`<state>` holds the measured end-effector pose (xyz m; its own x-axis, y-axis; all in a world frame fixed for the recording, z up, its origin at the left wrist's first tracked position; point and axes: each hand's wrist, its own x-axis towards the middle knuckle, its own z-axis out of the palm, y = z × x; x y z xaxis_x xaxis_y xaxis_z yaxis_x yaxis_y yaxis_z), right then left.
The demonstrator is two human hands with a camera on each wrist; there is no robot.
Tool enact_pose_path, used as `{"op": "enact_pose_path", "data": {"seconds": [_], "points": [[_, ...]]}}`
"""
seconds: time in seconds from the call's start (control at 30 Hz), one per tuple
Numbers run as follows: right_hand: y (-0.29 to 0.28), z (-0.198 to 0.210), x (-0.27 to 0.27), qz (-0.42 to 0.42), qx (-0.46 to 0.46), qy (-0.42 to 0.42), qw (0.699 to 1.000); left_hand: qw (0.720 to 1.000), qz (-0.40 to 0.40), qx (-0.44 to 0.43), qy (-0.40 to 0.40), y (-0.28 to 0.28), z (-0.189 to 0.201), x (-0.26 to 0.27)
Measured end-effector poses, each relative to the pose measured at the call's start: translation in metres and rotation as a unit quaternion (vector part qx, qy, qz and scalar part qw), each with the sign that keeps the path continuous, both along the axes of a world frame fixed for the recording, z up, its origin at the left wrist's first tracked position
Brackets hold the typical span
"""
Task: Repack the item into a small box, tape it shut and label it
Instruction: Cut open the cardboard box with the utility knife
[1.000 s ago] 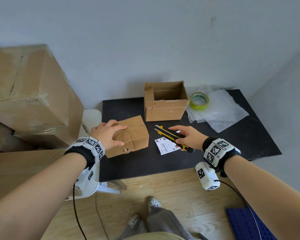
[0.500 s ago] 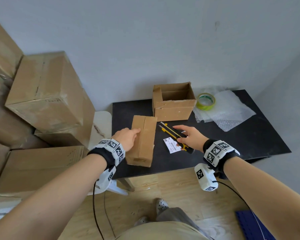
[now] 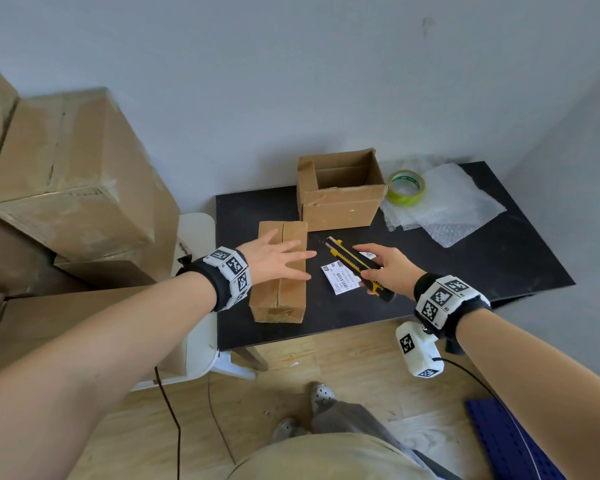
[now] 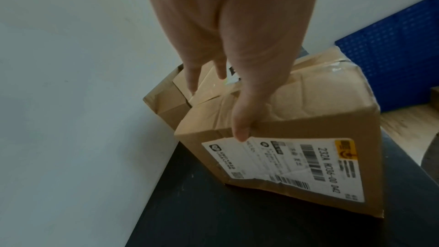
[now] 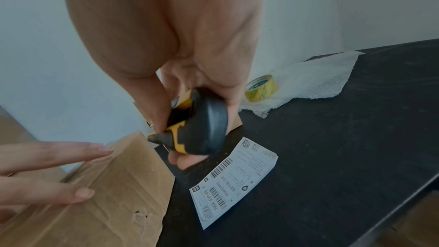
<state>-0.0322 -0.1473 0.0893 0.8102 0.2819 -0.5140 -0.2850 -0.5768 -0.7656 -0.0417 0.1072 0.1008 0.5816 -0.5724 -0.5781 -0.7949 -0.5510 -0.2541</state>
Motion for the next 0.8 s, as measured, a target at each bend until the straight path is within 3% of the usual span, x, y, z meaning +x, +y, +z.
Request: {"op": "enact_pose_path", "data": {"seconds": [0.3, 0.53, 0.8], "points": [[-0.005, -0.004, 0.007, -0.020, 0.019, 0.004, 1.000, 0.987, 0.153, -0.007, 0.040, -0.003, 0.008, 0.014], [-0.006, -0.008, 0.013, -0.029, 0.041, 0.004, 0.999, 0.948, 0.310, -0.008, 0.075, 0.011, 0.011, 0.031], [0.005, -0.012, 0.013, -0.025, 0.065, 0.030, 0.997, 0.921, 0.380, -0.082, 0.009, 0.019, -0.008, 0.024]]}}
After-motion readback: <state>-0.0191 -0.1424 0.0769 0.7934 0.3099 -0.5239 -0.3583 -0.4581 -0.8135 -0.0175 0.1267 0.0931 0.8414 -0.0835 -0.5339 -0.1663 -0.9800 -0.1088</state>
